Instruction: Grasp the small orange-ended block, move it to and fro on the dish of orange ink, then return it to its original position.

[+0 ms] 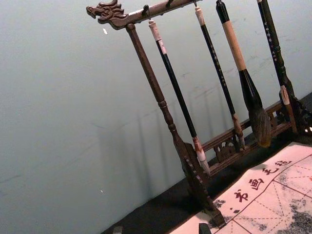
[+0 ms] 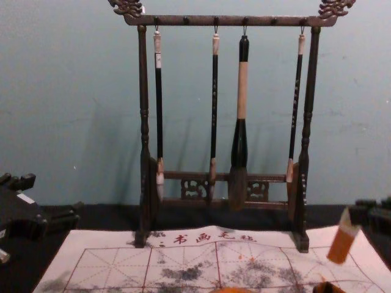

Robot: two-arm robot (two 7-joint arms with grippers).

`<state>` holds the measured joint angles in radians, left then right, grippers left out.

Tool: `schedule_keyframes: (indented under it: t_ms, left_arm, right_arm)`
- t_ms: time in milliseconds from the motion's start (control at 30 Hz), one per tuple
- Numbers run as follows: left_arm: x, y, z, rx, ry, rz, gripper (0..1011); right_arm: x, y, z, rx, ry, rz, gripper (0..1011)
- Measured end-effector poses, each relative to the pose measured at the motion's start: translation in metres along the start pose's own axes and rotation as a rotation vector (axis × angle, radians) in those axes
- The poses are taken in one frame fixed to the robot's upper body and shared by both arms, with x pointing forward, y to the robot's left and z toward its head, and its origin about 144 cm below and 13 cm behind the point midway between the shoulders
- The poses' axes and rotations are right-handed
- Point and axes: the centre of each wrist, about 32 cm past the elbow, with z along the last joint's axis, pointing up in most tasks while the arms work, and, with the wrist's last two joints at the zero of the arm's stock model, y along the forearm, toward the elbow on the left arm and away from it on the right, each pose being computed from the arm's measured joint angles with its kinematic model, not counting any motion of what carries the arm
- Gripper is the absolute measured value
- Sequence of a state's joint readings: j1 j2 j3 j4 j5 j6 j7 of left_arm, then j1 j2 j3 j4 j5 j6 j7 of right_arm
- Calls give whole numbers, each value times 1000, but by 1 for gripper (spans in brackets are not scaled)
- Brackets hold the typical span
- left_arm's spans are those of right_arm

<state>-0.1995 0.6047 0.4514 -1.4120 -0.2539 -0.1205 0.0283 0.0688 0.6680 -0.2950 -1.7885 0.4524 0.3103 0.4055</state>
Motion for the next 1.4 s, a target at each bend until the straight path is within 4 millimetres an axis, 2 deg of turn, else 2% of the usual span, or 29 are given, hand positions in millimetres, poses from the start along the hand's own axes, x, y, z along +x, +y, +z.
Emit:
schedule_keyframes:
  t_ms: [400,800,1000,1400]
  left_arm:
    - [0,0,0,0,0,0,1010]
    - [0,0,0,0,0,0,1010]
    - [0,0,0,0,0,0,1010]
    - [0,0,0,0,0,0,1010]
  right_arm:
    - [6,22,21,49,-36,41,30]
    - [4,65,39,49,-73,153,30]
    - [2,75,40,26,-81,199,30]
    - [3,92,30,-55,-41,247,30]
